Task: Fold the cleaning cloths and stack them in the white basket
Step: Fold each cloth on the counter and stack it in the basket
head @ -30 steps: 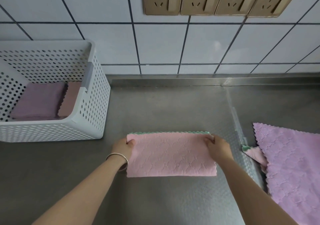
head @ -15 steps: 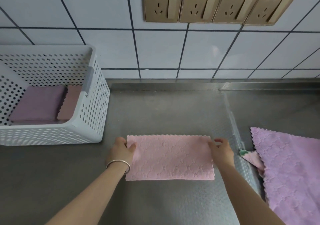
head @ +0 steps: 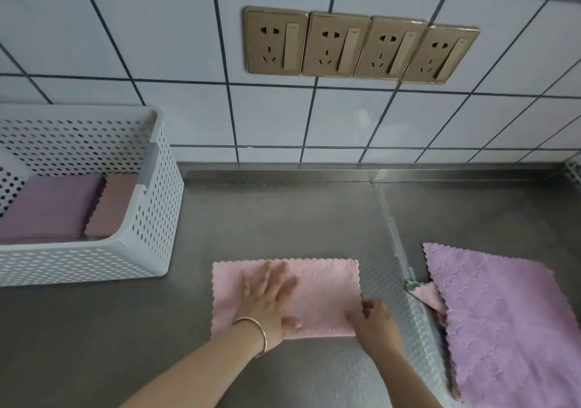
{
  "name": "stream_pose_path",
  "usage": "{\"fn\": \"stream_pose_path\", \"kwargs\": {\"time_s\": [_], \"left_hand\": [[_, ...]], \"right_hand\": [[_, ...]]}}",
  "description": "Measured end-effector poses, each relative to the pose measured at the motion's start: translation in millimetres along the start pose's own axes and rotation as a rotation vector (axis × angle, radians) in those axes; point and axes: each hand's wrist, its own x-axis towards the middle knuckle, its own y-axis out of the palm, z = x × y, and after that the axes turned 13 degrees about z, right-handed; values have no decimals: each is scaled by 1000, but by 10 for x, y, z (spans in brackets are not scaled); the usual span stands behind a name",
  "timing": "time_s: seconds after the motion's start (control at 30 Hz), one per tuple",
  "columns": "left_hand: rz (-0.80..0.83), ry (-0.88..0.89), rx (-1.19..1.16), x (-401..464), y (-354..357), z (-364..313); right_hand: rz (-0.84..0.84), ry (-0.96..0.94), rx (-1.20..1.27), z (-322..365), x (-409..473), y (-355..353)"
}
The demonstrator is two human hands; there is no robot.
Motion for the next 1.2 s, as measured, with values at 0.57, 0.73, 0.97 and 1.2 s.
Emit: {"fn": "stream_pose_path", "kwargs": {"time_s": [0.57, 0.73, 0.97, 1.2], "left_hand": [[120, -54, 77, 54, -151, 4], [161, -63, 28, 2, -251, -59], [206, -67, 56, -7, -262, -17], [-46, 155, -314, -80, -333, -77]], "right_hand": [[-5, 132, -161, 135, -6, 85], [-6, 23, -105, 82, -56, 72], [-106, -93, -49, 115, -140, 195], [-330, -420, -38, 280, -321, 381]]}}
